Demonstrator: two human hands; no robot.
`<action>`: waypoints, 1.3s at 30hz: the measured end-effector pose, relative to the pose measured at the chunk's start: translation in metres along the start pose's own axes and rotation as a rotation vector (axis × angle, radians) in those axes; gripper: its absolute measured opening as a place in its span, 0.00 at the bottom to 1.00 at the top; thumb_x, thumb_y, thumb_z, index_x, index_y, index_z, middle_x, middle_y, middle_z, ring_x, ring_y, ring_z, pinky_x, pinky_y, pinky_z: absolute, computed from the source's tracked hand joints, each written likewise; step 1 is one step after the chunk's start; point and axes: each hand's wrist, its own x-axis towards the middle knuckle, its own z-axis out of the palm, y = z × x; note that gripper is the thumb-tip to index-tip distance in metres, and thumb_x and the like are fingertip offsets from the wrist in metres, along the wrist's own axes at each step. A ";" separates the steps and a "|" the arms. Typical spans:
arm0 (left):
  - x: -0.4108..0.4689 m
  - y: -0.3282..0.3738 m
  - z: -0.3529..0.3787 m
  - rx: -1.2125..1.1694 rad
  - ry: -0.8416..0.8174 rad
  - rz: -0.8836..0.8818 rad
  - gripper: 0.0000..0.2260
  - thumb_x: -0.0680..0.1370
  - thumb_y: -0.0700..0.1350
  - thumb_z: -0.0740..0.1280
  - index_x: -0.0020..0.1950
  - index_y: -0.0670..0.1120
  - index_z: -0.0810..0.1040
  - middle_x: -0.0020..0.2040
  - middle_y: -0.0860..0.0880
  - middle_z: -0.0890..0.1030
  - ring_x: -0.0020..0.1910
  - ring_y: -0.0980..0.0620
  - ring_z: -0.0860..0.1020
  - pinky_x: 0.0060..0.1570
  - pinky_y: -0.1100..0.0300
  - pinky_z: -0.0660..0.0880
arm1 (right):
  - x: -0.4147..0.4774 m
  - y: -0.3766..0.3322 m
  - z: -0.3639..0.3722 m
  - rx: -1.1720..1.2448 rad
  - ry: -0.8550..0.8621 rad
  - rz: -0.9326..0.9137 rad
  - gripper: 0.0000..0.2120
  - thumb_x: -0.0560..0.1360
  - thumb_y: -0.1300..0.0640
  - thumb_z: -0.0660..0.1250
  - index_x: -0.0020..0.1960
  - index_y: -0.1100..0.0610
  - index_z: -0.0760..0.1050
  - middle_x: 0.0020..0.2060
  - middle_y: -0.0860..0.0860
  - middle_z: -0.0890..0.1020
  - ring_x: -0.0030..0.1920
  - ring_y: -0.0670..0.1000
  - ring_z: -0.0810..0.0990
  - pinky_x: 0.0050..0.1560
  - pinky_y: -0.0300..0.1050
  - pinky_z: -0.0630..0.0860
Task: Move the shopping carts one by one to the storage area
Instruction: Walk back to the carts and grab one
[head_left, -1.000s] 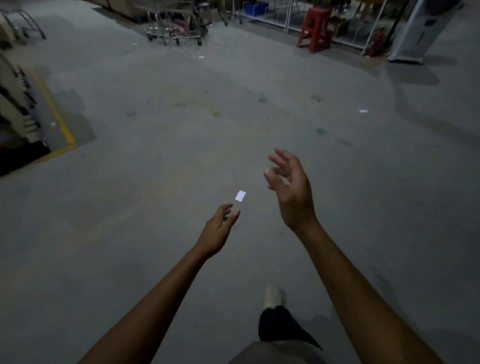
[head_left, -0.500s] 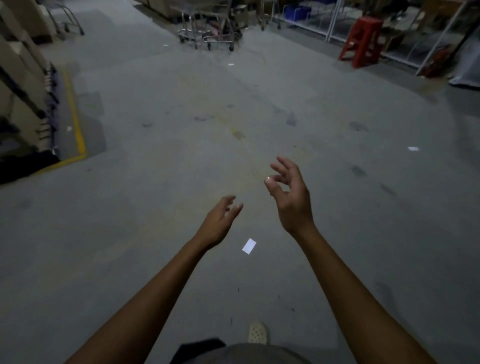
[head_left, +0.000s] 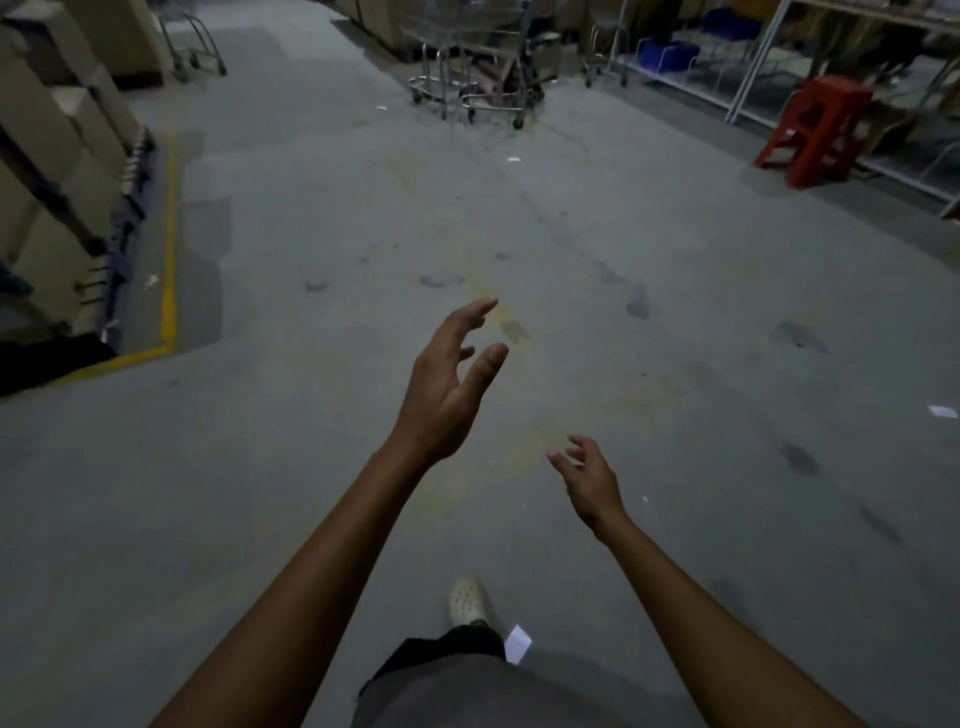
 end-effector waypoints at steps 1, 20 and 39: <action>0.029 -0.024 0.004 0.014 -0.010 -0.050 0.30 0.77 0.65 0.58 0.74 0.50 0.69 0.71 0.52 0.72 0.68 0.59 0.71 0.61 0.65 0.72 | 0.030 -0.018 0.001 0.020 0.001 -0.015 0.25 0.78 0.47 0.69 0.72 0.53 0.68 0.68 0.57 0.75 0.58 0.52 0.76 0.61 0.55 0.76; 0.455 -0.394 0.112 0.321 -0.477 -0.627 0.34 0.78 0.68 0.57 0.78 0.49 0.62 0.78 0.47 0.65 0.74 0.48 0.67 0.72 0.48 0.65 | 0.497 -0.308 -0.068 0.306 0.051 -0.655 0.29 0.75 0.43 0.63 0.74 0.51 0.65 0.69 0.45 0.74 0.65 0.46 0.76 0.54 0.39 0.77; 1.019 -0.481 0.085 0.040 0.051 -0.076 0.34 0.76 0.72 0.54 0.76 0.54 0.64 0.74 0.54 0.68 0.70 0.64 0.68 0.63 0.70 0.68 | 1.110 -0.288 -0.001 -0.032 -0.171 -0.014 0.26 0.78 0.44 0.68 0.73 0.51 0.66 0.68 0.56 0.74 0.62 0.56 0.76 0.62 0.60 0.76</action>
